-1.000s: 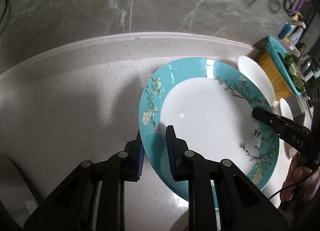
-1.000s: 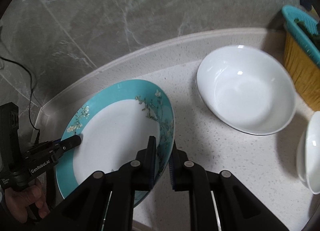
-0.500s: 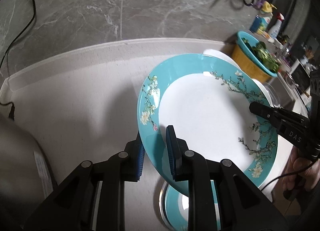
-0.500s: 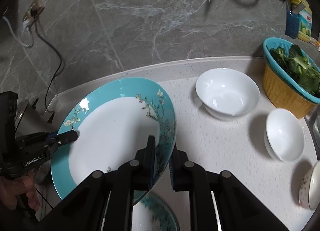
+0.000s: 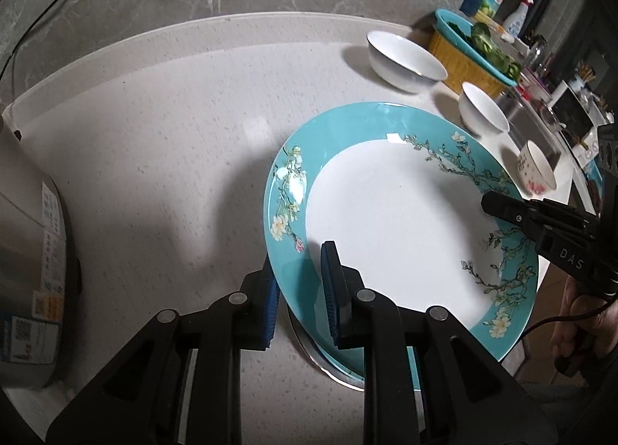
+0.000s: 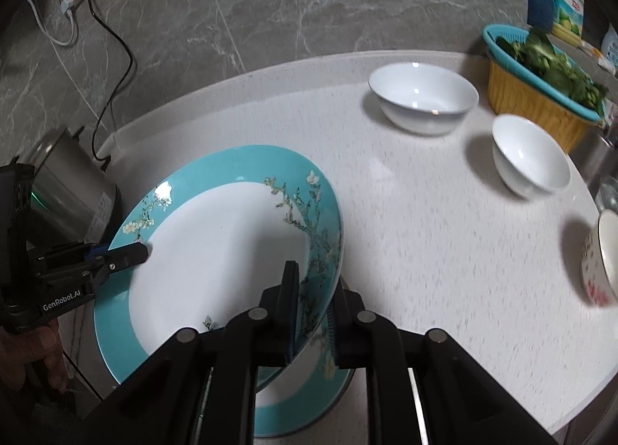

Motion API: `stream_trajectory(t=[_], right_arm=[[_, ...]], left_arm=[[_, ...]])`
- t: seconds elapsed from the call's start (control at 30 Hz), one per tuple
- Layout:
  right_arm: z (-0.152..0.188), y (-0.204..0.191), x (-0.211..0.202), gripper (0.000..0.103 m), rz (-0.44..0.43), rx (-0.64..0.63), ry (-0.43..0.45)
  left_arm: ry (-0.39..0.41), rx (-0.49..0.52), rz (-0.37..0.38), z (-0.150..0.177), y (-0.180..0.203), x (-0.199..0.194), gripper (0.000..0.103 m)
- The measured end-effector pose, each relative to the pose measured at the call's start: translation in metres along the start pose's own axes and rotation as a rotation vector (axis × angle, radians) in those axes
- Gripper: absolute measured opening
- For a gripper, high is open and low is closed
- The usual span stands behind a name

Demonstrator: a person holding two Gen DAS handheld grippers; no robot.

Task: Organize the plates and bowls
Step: 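Carry the second teal plate with both grippers over the plate stack, then lower the teal plate onto the stack and open both grippers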

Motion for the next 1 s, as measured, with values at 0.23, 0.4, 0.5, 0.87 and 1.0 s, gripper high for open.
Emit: stream_trajectory(t=[0.23,0.4,0.5,0.87,1.0], right_arm=[[0.027,0.004,0.009,0.015,0.045,0.005,0.0],[0.039,0.009,0.015,0.016,0.075,0.007,0.006],[0.043,0.011,0.019,0.017,0.1,0.004,0.016],[0.054,0.007,0.029,0.02,0.18,-0.076,0.02],[0.058,0.003,0.033,0.024,0.219,-0.129,-0.006]], left_arm=[[-0.007,0.037,-0.014,0.025,0.007,0.017,0.019],[0.001,0.07,-0.031,0.035,0.011,0.024,0.019],[-0.007,0.082,-0.033,0.035,0.012,0.031,0.019],[-0.02,0.096,-0.04,0.032,0.015,0.043,0.019],[-0.046,0.101,-0.048,0.032,0.015,0.048,0.023]])
Point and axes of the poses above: each gripper's, at about its wrist camera, not at the fingertips, and x roughly the way its jaws point, y to its right, z to its underside, the point moved 8 cm from there along x, roughly the way its jaws point, and after that the axes turned 13 degrees about -y, right-handed, at the moved point
